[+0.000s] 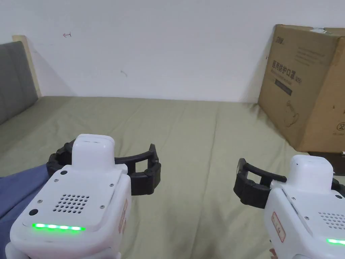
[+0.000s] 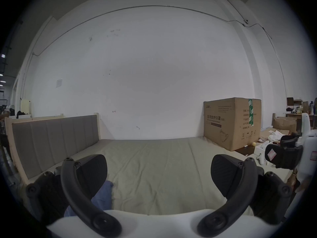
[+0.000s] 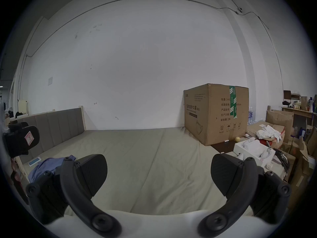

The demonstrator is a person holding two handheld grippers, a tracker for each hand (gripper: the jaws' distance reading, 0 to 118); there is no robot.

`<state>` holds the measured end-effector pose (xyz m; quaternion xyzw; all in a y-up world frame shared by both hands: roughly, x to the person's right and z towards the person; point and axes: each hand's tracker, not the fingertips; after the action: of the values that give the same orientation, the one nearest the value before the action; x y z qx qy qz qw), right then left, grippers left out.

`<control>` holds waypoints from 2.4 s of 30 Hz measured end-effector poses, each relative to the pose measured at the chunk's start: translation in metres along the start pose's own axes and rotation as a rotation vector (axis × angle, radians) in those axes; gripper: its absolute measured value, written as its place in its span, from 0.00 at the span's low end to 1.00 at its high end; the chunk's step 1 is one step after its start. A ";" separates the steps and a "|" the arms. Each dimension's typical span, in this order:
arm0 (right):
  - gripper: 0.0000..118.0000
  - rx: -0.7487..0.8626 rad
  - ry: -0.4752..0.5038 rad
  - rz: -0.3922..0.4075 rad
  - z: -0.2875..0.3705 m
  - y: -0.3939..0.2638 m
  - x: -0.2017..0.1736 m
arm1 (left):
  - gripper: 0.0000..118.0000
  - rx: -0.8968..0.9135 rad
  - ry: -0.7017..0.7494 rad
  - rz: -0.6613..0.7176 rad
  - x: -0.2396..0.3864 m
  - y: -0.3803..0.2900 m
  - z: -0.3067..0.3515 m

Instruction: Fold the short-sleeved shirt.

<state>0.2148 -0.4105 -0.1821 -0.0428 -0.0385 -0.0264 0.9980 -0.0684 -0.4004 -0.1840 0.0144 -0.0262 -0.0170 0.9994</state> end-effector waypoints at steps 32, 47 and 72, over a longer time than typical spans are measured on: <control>1.00 0.097 -0.050 0.036 0.004 -0.013 -0.002 | 1.00 0.023 0.034 0.071 -0.022 -0.024 0.004; 1.00 0.132 -0.102 0.015 0.010 -0.012 -0.002 | 1.00 0.095 0.029 0.000 -0.015 -0.015 0.013; 0.00 0.069 -0.069 0.028 0.011 -0.006 0.020 | 0.00 0.010 -0.021 -0.051 -0.009 -0.012 0.010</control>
<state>0.2335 -0.4161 -0.1692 -0.0097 -0.0730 -0.0096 0.9972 -0.0778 -0.4123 -0.1750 0.0198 -0.0363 -0.0424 0.9982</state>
